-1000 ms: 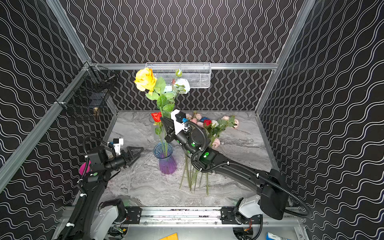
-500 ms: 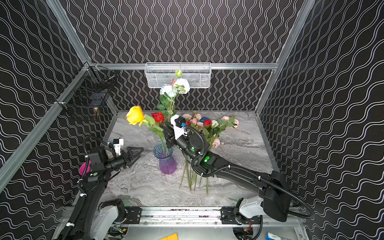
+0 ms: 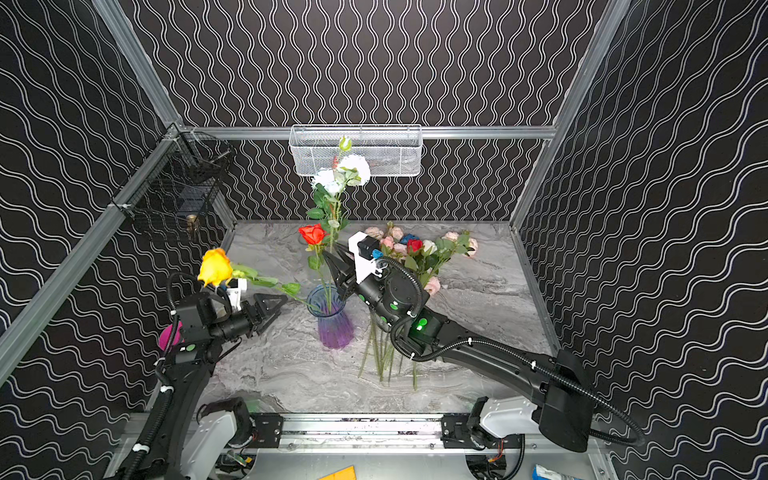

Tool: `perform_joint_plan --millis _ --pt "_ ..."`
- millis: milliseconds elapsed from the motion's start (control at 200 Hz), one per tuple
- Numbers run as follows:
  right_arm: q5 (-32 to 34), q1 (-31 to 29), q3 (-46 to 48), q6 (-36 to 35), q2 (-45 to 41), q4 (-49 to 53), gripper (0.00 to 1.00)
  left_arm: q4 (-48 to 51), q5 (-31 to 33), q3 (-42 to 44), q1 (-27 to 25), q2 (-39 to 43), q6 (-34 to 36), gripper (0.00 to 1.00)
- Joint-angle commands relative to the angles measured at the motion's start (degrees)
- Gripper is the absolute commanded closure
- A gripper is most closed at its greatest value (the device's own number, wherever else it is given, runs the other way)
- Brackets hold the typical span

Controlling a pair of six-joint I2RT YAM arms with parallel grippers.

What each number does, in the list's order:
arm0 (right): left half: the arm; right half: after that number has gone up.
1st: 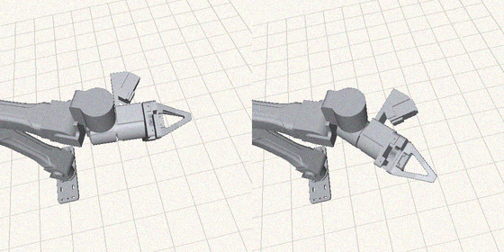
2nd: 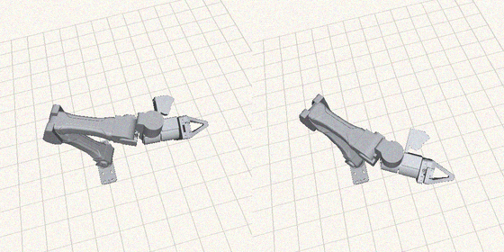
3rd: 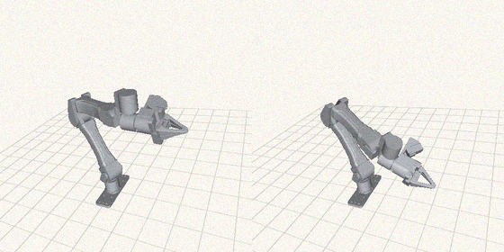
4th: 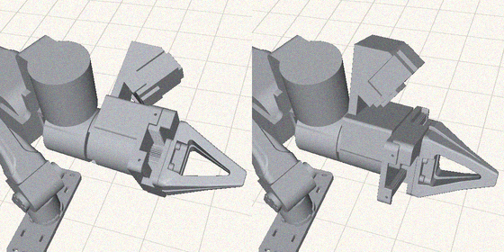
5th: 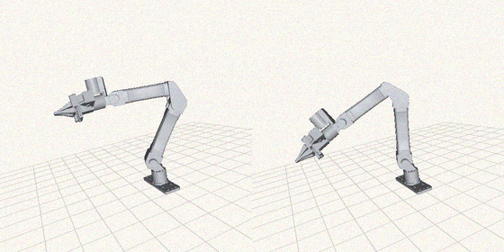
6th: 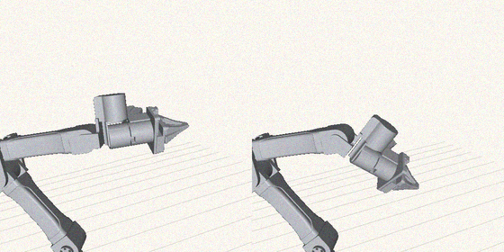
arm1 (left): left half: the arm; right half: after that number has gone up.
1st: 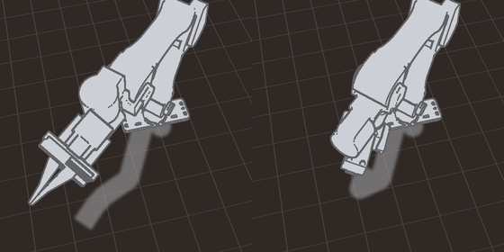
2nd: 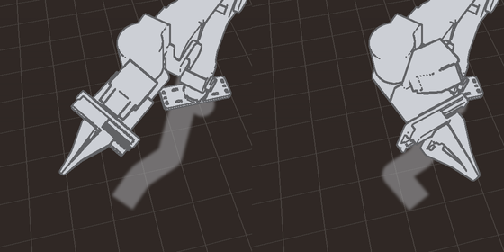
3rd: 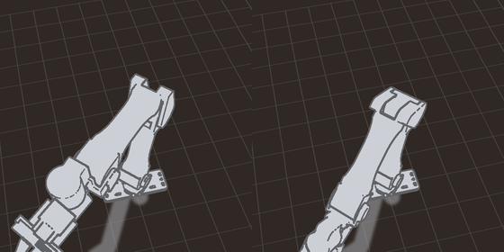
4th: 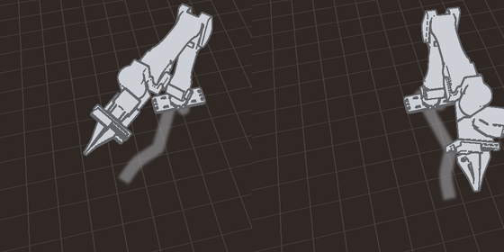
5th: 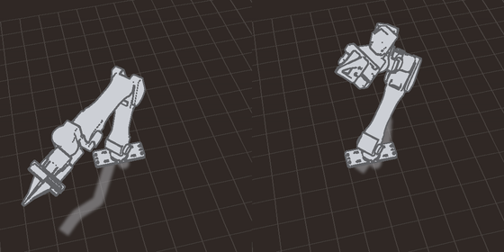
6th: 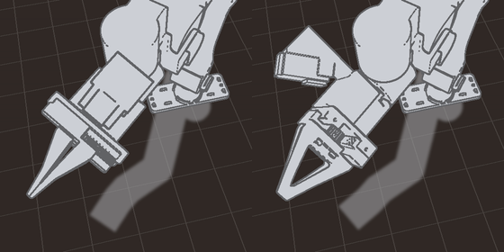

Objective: Arrange the flowers into the vase

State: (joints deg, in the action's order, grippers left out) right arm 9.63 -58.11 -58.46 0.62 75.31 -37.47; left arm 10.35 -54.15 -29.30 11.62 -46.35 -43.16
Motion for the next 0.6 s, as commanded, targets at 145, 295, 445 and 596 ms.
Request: perform_joint_plan --millis 145,295,445,596 --pt "0.4 -0.1 -0.1 0.4 -2.0 0.5 0.67 -0.6 -0.2 -0.4 0.1 -0.1 0.6 0.10" --pt "5.1 0.0 0.9 1.7 -5.7 5.5 0.66 1.6 1.8 -0.7 0.1 -0.1 1.6 0.10" --pt "12.0 1.9 8.9 4.5 -13.3 11.9 0.69 5.2 4.8 -1.5 0.0 -1.3 2.7 0.10" --pt "10.4 10.0 13.6 13.5 -18.4 21.8 0.70 3.9 3.2 -1.1 0.0 -3.0 2.0 0.13"
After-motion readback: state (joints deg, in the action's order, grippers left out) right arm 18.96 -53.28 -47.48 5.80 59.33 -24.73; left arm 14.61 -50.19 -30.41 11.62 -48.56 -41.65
